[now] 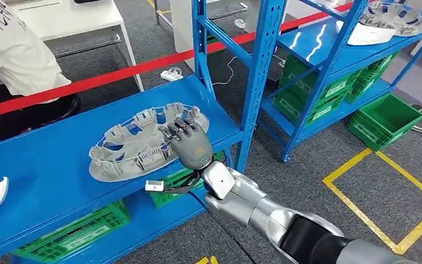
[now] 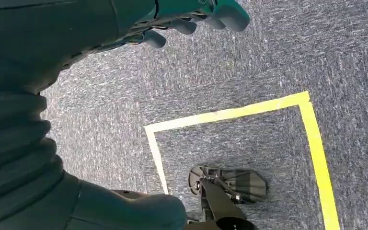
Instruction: Take the parts from the cabinet and place them on the table.
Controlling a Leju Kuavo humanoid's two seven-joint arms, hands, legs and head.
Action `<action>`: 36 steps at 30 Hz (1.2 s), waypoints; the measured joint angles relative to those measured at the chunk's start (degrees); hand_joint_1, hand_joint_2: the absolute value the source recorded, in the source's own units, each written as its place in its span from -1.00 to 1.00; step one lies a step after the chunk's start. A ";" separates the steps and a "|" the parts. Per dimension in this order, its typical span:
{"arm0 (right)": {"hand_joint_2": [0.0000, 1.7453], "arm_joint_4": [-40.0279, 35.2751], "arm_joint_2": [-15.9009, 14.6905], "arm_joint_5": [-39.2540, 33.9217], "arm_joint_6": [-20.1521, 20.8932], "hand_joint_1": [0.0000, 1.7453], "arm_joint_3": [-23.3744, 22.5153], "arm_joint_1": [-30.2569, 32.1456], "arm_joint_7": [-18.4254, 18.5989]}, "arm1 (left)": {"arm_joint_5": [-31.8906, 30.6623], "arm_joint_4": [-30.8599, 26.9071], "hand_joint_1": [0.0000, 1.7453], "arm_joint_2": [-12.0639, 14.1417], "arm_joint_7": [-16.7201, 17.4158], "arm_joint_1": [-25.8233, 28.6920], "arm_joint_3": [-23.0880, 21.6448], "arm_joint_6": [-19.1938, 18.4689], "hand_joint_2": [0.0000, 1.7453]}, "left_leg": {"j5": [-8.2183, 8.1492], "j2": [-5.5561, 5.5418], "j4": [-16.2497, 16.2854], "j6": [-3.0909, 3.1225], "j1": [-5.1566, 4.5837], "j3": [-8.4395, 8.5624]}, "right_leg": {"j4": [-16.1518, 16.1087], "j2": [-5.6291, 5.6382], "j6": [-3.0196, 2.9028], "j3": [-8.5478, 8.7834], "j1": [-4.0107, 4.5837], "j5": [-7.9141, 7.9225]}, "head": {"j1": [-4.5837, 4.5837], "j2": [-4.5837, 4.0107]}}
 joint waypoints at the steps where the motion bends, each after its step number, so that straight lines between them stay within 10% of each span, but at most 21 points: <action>1: 1.00 -0.02 -0.46 -0.02 0.00 1.00 1.49 -0.92 2.06 | 0.00 0.00 -1.00 0.00 0.00 0.03 0.00 0.00 1.00 | 0.00 -0.02 0.00 0.00 0.00 0.00 | 0.00 -0.01 0.00 0.00 0.00 0.00 | -0.02 0.00; 6: 1.00 -1.42 -4.33 -0.02 3.22 1.00 11.00 -7.13 9.72 | -0.55 0.00 -1.00 -0.09 0.26 -0.07 0.02 0.02 1.00 | 0.01 -0.01 0.00 0.00 0.00 0.00 | 0.00 0.00 0.01 0.00 -0.01 0.02 | -0.02 0.00; 13: 1.00 -3.15 -8.13 0.00 6.43 1.00 19.46 -15.92 9.19 | -1.33 0.00 -1.00 -0.39 0.61 -0.50 0.02 1.27 1.00 | 0.01 -0.01 0.01 0.00 0.00 0.00 | 0.00 0.00 0.01 0.02 -0.01 0.02 | -0.02 0.00; 36: 1.00 1.97 -9.00 -0.11 6.95 1.00 29.37 -31.33 10.65 | -1.29 0.02 -1.00 -0.70 0.61 -0.76 0.02 1.16 1.00 | 0.01 -0.01 0.02 -0.01 -0.01 0.00 | 0.00 -0.01 0.03 0.02 -0.02 0.03 | 0.00 0.00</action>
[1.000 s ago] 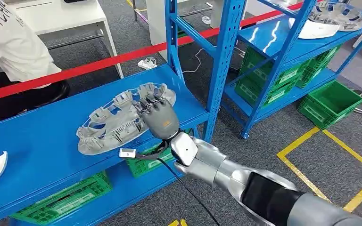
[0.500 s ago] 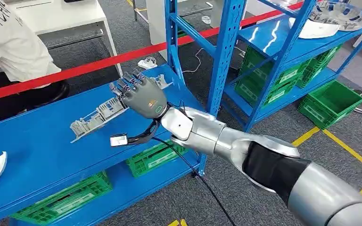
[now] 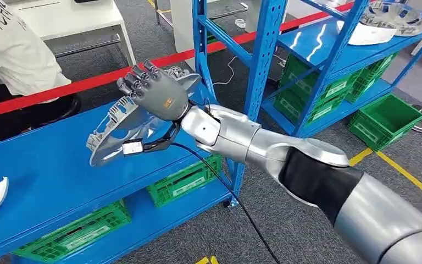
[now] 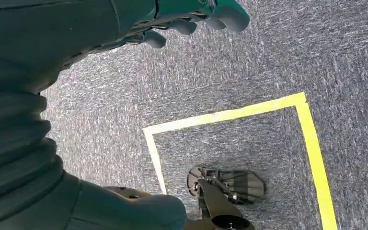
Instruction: Take the parts from the cabinet and place them on the table.
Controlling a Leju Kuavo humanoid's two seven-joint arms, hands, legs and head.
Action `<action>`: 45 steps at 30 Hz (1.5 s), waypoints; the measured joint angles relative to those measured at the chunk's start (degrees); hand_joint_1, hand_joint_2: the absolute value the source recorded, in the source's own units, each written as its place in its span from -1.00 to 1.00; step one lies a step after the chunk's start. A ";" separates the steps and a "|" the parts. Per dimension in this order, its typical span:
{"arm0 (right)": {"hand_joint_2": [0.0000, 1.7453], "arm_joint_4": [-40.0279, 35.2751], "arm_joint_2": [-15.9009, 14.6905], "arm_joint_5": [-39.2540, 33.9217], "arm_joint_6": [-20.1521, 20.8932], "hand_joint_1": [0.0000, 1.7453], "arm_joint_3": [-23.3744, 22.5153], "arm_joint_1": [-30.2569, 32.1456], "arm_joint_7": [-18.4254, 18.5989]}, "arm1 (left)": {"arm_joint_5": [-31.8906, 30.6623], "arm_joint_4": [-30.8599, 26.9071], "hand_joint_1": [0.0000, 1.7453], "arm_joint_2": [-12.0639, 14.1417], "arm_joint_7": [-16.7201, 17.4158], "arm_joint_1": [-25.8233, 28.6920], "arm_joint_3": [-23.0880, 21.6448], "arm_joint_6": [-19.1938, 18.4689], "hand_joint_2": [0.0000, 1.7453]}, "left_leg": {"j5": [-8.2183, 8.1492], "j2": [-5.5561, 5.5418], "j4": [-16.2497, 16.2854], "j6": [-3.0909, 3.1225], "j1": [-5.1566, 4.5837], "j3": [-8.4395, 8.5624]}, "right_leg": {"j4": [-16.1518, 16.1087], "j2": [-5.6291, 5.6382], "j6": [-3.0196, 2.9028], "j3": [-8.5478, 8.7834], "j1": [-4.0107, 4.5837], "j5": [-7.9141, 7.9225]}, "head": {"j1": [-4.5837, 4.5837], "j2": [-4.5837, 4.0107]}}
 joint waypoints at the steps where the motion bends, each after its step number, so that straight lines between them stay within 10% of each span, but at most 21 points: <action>1: 1.00 0.09 -0.13 0.00 0.00 1.00 0.29 -0.54 0.22 | -0.02 0.00 -1.00 -0.02 0.00 -0.02 0.00 -0.07 1.00 | 0.00 0.00 0.00 0.00 0.00 0.00 | 0.00 0.00 0.00 0.00 0.00 0.00 | -0.02 0.00; 28: 1.00 0.85 -1.29 0.00 -0.33 1.00 1.27 -8.49 -3.71 | 0.35 0.02 -1.00 -0.04 -0.17 -0.03 0.09 0.11 1.00 | 0.00 -0.01 -0.01 0.00 0.00 0.00 | 0.00 -0.01 0.00 0.01 0.01 0.00 | -0.02 0.00; 45: 1.00 0.59 -1.55 0.00 -1.86 1.00 1.88 -8.90 0.11 | 0.55 0.07 -1.00 -0.04 -0.22 0.05 0.42 0.87 1.00 | 0.00 0.00 -0.01 0.00 0.00 0.00 | 0.00 0.00 0.01 0.00 0.01 0.01 | -0.02 0.00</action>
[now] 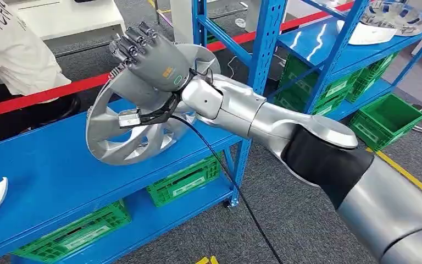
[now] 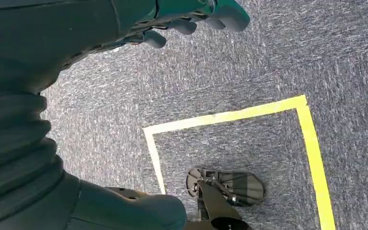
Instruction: Take the parts from the cabinet and place them on the table.
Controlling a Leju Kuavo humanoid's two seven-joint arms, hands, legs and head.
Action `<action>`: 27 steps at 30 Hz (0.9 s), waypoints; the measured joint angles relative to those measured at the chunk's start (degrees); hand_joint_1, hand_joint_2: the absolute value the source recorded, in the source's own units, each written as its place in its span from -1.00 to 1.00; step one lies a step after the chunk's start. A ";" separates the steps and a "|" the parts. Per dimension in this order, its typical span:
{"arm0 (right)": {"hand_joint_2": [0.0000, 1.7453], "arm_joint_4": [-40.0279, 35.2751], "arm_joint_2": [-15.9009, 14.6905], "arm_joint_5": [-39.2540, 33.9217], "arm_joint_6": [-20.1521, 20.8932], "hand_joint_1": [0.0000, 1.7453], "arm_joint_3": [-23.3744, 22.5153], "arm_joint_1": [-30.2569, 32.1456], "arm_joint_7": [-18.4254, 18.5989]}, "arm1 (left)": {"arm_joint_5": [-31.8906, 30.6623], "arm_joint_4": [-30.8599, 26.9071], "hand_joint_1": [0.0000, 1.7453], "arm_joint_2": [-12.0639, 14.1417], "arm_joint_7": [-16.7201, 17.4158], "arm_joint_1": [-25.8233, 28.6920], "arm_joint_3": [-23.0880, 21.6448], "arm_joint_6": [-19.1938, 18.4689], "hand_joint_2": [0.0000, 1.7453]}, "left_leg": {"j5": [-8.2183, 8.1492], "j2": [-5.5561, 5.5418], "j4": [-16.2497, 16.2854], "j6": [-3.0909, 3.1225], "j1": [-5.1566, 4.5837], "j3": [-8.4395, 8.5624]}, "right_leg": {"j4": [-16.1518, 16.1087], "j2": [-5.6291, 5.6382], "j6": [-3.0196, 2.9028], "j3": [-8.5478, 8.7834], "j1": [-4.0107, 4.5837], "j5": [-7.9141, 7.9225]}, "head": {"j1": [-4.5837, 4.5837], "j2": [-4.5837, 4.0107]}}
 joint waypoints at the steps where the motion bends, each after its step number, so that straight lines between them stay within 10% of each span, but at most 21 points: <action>1: 1.00 -0.35 -0.07 0.00 0.02 1.00 0.13 0.00 0.00 | 0.00 0.00 -1.00 0.00 0.00 0.00 0.02 0.07 1.00 | 0.00 0.00 0.00 0.00 0.00 0.00 | 0.00 0.00 0.00 0.00 0.00 0.00 | 0.00 0.00; 27: 1.00 -2.84 -0.68 0.00 1.92 1.00 0.46 -0.01 -1.71 | 0.11 -0.02 -1.00 0.39 -0.13 -0.06 0.07 -0.72 1.00 | 0.32 0.19 -0.61 1.14 -0.05 0.23 | -0.40 0.11 1.11 0.12 -0.36 -0.02 | 0.02 0.00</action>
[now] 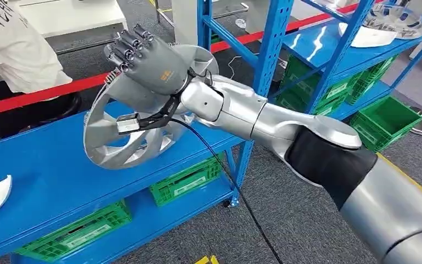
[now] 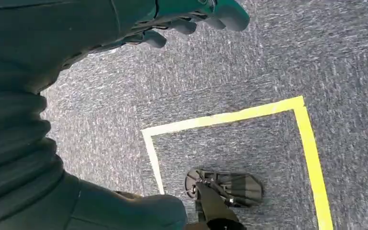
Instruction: Take the parts from the cabinet and place them on the table.
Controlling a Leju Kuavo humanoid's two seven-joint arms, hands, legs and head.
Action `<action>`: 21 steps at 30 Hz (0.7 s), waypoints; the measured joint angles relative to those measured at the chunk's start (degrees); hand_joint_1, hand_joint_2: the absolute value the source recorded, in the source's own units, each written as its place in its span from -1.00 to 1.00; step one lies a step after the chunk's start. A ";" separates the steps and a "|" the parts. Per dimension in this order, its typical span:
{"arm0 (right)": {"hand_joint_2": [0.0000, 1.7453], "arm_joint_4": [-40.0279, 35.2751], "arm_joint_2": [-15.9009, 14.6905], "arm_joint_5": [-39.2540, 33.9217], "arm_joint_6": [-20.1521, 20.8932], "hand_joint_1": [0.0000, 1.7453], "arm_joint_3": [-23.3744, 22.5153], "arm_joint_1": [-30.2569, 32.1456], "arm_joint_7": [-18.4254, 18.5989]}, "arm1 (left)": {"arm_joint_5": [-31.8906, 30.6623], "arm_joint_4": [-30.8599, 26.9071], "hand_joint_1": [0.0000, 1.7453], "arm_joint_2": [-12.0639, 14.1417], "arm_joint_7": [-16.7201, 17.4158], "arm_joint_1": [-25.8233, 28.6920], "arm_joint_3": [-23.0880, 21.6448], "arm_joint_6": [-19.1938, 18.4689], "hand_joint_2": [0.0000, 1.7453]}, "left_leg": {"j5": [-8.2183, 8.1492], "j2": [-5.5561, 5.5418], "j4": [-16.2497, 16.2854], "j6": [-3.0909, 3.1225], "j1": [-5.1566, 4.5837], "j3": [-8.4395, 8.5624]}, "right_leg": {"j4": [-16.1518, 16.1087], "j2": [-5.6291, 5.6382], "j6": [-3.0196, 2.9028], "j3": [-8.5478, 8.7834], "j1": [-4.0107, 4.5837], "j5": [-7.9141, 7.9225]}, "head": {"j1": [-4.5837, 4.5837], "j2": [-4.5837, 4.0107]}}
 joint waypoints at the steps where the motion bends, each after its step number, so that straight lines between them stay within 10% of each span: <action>1: 1.00 -0.64 -0.75 0.00 0.22 1.00 0.00 0.39 0.37 | -0.20 0.02 -1.00 -0.07 0.00 -0.15 0.02 0.00 1.00 | 0.20 0.26 -0.45 0.27 0.36 0.01 | 14.67 -0.12 0.64 -7.79 -0.24 -6.57 | 0.33 0.00; 2: 1.00 -0.70 -1.14 0.00 0.57 1.00 0.02 1.02 0.28 | -0.20 0.02 -1.00 -0.07 0.02 -0.10 0.04 0.00 1.00 | 0.15 0.24 -0.32 0.20 0.49 0.00 | 18.89 -0.14 0.93 -11.18 -0.49 -5.33 | 0.35 0.00; 5: 1.00 -1.09 -1.53 0.00 0.72 1.00 0.00 1.03 -0.24 | -0.20 0.06 -1.00 -0.11 0.02 -0.10 0.07 0.00 1.00 | -0.36 0.17 0.65 -0.58 1.01 -0.03 | 7.08 -0.26 1.32 -7.25 -0.99 3.57 | 0.35 0.00; 6: 1.00 -1.20 -1.60 0.00 0.79 1.00 -0.02 1.22 -0.50 | -0.20 0.07 -1.00 -0.09 0.02 -0.08 0.07 0.00 1.00 | -0.64 0.17 1.02 -1.08 1.11 -0.26 | 4.05 -0.34 1.53 -5.92 -1.01 3.53 | 0.31 0.00; 12: 1.00 -1.47 -1.86 0.00 0.98 1.00 -0.02 1.54 -0.57 | -0.24 0.09 -1.00 0.09 0.05 0.01 0.07 0.07 1.00 | 0.09 -0.09 1.77 -3.38 0.97 -2.01 | 3.68 0.12 -1.56 -7.42 -0.70 4.34 | 0.46 0.00; 15: 1.00 -1.53 -1.86 0.00 0.96 1.00 0.00 1.61 -0.55 | -0.24 0.11 -1.00 0.04 0.00 -0.07 0.07 0.07 1.00 | -7.38 0.01 12.10 -4.13 1.09 -5.98 | 3.65 0.02 -2.58 -8.49 -0.59 5.20 | 0.39 0.00; 17: 1.00 -1.53 -1.86 0.00 0.96 1.00 -0.02 1.90 -0.55 | -0.24 0.13 -1.00 0.04 0.00 -0.04 0.07 0.07 1.00 | -9.62 0.00 18.65 -4.10 1.08 -7.99 | 3.69 -0.02 -2.75 -9.34 -0.30 5.87 | 0.37 0.00; 21: 1.00 -1.53 -1.86 0.00 0.85 1.00 -0.02 2.05 -0.83 | -0.22 0.13 -1.00 0.04 0.00 -0.09 0.07 -0.02 1.00 | -3.41 -0.10 4.87 -2.20 0.46 1.08 | 3.71 0.05 -2.73 -10.39 0.33 7.01 | 0.39 0.00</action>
